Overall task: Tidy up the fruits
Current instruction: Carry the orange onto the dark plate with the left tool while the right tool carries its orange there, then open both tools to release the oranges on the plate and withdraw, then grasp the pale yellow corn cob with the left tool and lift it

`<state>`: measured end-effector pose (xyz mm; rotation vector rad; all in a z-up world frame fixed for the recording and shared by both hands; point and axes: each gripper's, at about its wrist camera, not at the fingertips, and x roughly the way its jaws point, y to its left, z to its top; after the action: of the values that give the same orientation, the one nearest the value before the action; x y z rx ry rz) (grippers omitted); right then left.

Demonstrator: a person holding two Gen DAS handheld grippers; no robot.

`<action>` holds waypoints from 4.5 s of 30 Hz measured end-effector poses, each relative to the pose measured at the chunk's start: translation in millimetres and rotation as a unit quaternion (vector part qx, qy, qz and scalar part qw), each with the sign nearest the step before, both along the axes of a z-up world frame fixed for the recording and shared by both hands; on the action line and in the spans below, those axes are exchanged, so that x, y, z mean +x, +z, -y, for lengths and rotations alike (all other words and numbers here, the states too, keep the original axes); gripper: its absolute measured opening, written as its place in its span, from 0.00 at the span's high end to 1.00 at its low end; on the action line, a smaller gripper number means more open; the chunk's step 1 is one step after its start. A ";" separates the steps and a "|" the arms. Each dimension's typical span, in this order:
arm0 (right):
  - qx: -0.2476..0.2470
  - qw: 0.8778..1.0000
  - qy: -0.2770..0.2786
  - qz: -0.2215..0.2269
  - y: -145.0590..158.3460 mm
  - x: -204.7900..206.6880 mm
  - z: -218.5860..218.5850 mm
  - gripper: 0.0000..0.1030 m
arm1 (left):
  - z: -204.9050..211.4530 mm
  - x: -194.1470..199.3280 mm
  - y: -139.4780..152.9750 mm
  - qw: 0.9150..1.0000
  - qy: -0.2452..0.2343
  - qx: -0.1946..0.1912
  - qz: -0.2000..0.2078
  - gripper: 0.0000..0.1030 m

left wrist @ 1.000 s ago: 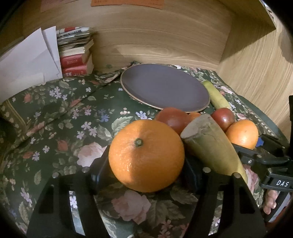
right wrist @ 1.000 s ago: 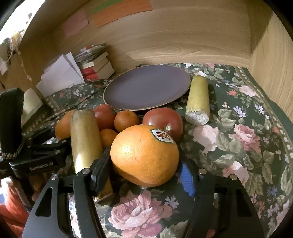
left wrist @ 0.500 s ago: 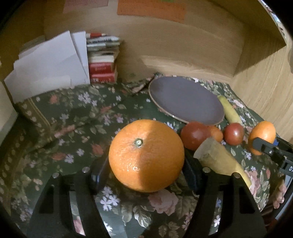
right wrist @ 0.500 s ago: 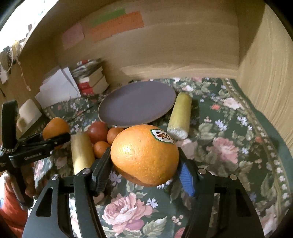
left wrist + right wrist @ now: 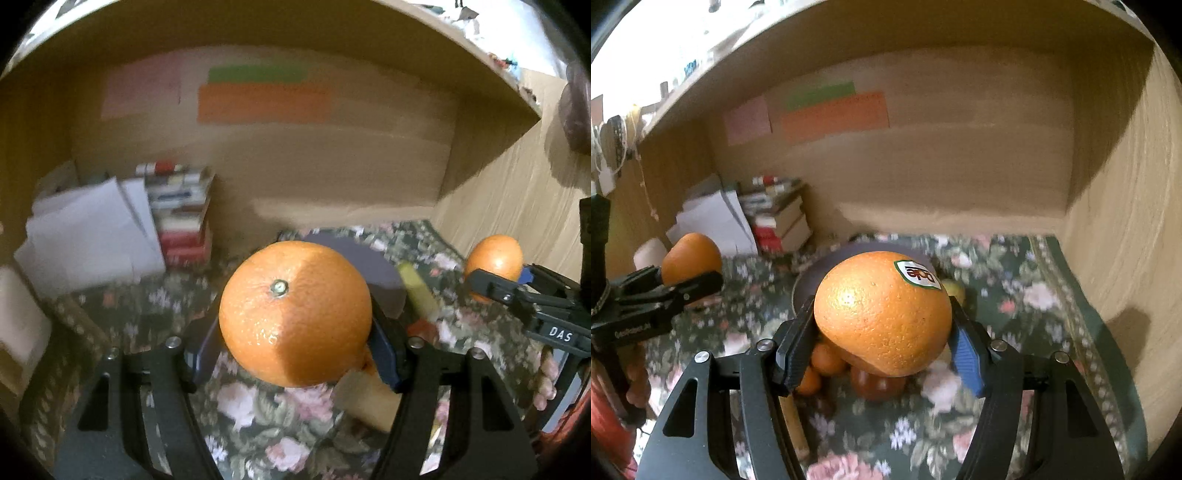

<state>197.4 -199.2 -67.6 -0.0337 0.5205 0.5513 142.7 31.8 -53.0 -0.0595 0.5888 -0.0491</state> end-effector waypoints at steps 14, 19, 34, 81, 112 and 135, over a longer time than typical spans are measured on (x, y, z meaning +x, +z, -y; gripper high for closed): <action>-0.013 1.000 0.011 0.019 20.1 49.8 -29.9 0.40 | 19.8 47.5 30.4 0.999 -0.017 0.013 0.025 0.33; -0.034 0.999 0.008 0.012 15.5 75.1 -42.0 0.40 | 17.0 79.8 21.0 1.000 -0.013 0.015 0.004 0.33; -0.097 0.992 0.011 -0.076 -35.8 144.5 -68.9 0.40 | 8.2 155.2 -59.4 0.992 -0.034 0.019 -0.120 0.33; -0.073 0.997 0.025 0.005 8.0 29.4 -11.5 0.18 | 30.6 36.0 -25.6 0.998 -0.019 0.023 -0.061 0.04; -0.058 0.998 -0.002 -0.017 -32.0 -10.3 32.8 0.12 | 82.3 -13.1 -111.7 0.987 -0.039 0.031 -0.150 0.23; -0.086 0.995 -0.006 -0.047 -44.9 15.0 15.5 0.12 | 5.9 19.6 -105.5 0.986 0.004 0.019 -0.168 0.51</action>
<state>212.4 -214.7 -112.5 -0.1685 0.6592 0.4971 162.3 25.8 -158.5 -0.0339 0.9274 -0.0197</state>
